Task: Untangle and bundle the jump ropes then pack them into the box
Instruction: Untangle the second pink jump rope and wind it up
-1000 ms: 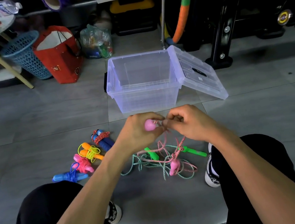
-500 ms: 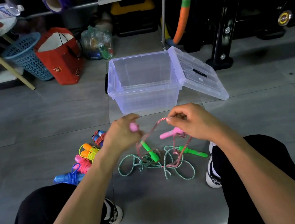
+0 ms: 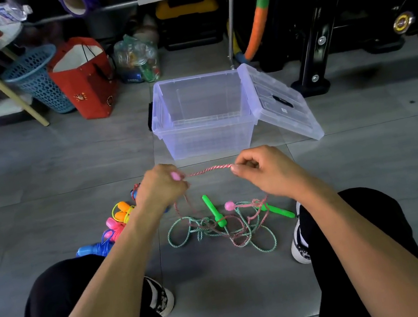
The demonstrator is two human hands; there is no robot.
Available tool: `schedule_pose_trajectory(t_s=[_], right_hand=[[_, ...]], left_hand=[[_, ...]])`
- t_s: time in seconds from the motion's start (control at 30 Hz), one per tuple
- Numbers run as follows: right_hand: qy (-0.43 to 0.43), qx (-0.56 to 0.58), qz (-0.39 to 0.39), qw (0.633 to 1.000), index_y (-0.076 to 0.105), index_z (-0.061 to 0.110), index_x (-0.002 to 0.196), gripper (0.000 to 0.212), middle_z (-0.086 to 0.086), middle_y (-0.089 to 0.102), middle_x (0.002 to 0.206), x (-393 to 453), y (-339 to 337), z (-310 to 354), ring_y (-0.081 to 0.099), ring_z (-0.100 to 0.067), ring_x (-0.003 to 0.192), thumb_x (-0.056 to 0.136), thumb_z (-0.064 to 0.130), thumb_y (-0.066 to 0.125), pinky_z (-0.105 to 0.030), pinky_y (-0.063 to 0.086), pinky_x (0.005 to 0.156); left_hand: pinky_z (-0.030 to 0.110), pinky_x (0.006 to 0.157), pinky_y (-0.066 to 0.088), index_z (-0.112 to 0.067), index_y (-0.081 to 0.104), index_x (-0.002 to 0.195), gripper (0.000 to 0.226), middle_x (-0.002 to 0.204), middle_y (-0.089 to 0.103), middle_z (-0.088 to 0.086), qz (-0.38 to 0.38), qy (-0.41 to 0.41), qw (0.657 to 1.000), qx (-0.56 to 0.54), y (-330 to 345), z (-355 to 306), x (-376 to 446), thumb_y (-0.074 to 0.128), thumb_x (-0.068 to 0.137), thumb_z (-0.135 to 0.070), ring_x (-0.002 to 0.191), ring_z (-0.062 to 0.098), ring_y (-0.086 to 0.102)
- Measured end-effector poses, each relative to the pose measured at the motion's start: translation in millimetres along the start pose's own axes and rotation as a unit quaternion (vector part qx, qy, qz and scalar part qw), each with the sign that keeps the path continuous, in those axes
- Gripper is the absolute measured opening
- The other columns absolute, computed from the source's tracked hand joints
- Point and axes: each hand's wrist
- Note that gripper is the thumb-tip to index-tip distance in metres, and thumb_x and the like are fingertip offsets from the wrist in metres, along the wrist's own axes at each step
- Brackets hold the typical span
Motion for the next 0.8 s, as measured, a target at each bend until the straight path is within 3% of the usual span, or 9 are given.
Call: schedule_pose_trajectory(t_s=[0.1, 0.2, 0.33, 0.43, 0.53, 0.6, 0.67, 0.73, 0.8], right_hand=[[-0.008, -0.002, 0.009, 1.0, 0.065, 0.024, 0.076, 0.019, -0.001, 0.064, 0.07, 1.2, 2.0, 3.1, 0.049, -0.006, 0.059, 0.093, 0.032, 0.062, -0.024, 0.039, 0.058], [-0.019, 0.018, 0.023, 0.999, 0.065, 0.021, 0.076, 0.02, -0.008, 0.06, 0.064, 3.3, 7.6, 6.0, 0.046, -0.01, 0.056, 0.092, 0.032, 0.063, -0.029, 0.035, 0.055], [-0.008, 0.033, 0.013, 0.999, 0.063, 0.021, 0.077, 0.022, -0.011, 0.06, 0.067, 2.4, 5.3, 5.0, 0.046, -0.013, 0.057, 0.092, 0.036, 0.062, -0.029, 0.037, 0.055], [-0.003, 0.03, -0.016, 0.999, 0.066, 0.021, 0.078, 0.019, 0.001, 0.06, 0.064, 1.6, -1.8, 2.0, 0.048, -0.01, 0.055, 0.092, 0.032, 0.062, -0.027, 0.04, 0.057], [-0.01, 0.034, -0.036, 0.999, 0.069, 0.017, 0.082, 0.018, -0.005, 0.067, 0.072, 1.2, -6.9, -2.0, 0.057, -0.02, 0.063, 0.092, 0.03, 0.062, -0.031, 0.045, 0.062], [-0.015, 0.028, -0.032, 0.999, 0.07, 0.019, 0.083, 0.016, -0.005, 0.068, 0.073, 0.3, -6.3, -2.6, 0.058, -0.022, 0.067, 0.092, 0.029, 0.062, -0.032, 0.046, 0.063], [-0.021, 0.012, -0.018, 1.0, 0.07, 0.019, 0.081, 0.016, -0.002, 0.064, 0.067, -0.3, -2.8, -1.0, 0.052, -0.015, 0.06, 0.092, 0.028, 0.063, -0.029, 0.041, 0.059], [-0.028, 0.004, 0.0, 1.0, 0.069, 0.022, 0.077, 0.017, 0.002, 0.056, 0.059, -0.4, 2.0, 2.9, 0.044, -0.008, 0.054, 0.092, 0.028, 0.063, -0.024, 0.034, 0.054], [-0.033, 0.013, 0.006, 0.999, 0.066, 0.023, 0.074, 0.019, 0.001, 0.054, 0.059, -0.4, 5.0, 5.6, 0.042, -0.007, 0.053, 0.092, 0.03, 0.063, -0.027, 0.033, 0.054]], left_hand=[[0.011, 0.087, 0.042, -0.03, 0.063, 0.125, 0.049, 0.117, 0.066, -0.012, 0.056, 0.161, 0.985, -0.027, 7.7, -21.4, -18.7, 0.078, 0.078, -0.03, 0.106, 0.006, 0.061], [0.02, 0.07, 0.048, -0.027, 0.072, 0.089, 0.008, 0.086, 0.074, -0.009, 0.029, 0.251, 0.965, -0.071, 13.2, -40.5, -32.9, 0.075, 0.081, -0.028, 0.078, 0.006, 0.065], [0.019, 0.045, 0.039, -0.016, 0.069, 0.067, 0.015, 0.061, 0.069, -0.002, -0.013, 0.114, 0.959, -0.259, -0.8, -33.0, -22.3, 0.078, 0.08, -0.019, 0.043, 0.009, 0.048], [0.023, 0.048, 0.037, -0.011, 0.067, 0.065, 0.016, 0.059, 0.068, 0.003, -0.058, -0.034, 0.933, -0.352, -14.0, -14.2, -5.7, 0.077, 0.077, -0.013, 0.037, 0.016, 0.039], [0.027, 0.058, 0.044, -0.012, 0.071, 0.075, 0.005, 0.06, 0.064, -0.001, -0.017, -0.039, 0.983, -0.181, -8.2, -1.7, 1.1, 0.075, 0.075, -0.014, 0.054, 0.021, 0.053], [0.02, 0.073, 0.042, -0.021, 0.07, 0.11, 0.034, 0.095, 0.069, -0.002, 0.021, 0.042, 0.998, -0.043, 1.0, -7.7, -7.9, 0.077, 0.076, -0.022, 0.085, 0.018, 0.063], [0.011, 0.084, 0.036, -0.028, 0.059, 0.13, 0.056, 0.118, 0.065, -0.009, 0.039, 0.147, 0.988, -0.039, 6.5, -24.2, -20.1, 0.078, 0.078, -0.026, 0.106, 0.009, 0.061], [0.006, 0.079, 0.038, -0.027, 0.066, 0.119, 0.041, 0.112, 0.069, -0.013, 0.043, 0.231, 0.97, -0.066, 9.8, -39.9, -32.2, 0.077, 0.079, -0.025, 0.099, 0.002, 0.061], [0.011, 0.068, 0.043, -0.021, 0.073, 0.093, 0.013, 0.086, 0.073, -0.008, 0.043, 0.249, 0.963, -0.091, 10.5, -46.5, -38.0, 0.076, 0.08, -0.022, 0.077, 0.003, 0.062]])
Point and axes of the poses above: each hand's wrist, its own x-axis towards the middle knuckle, its own y-axis out of the palm, z = x × y
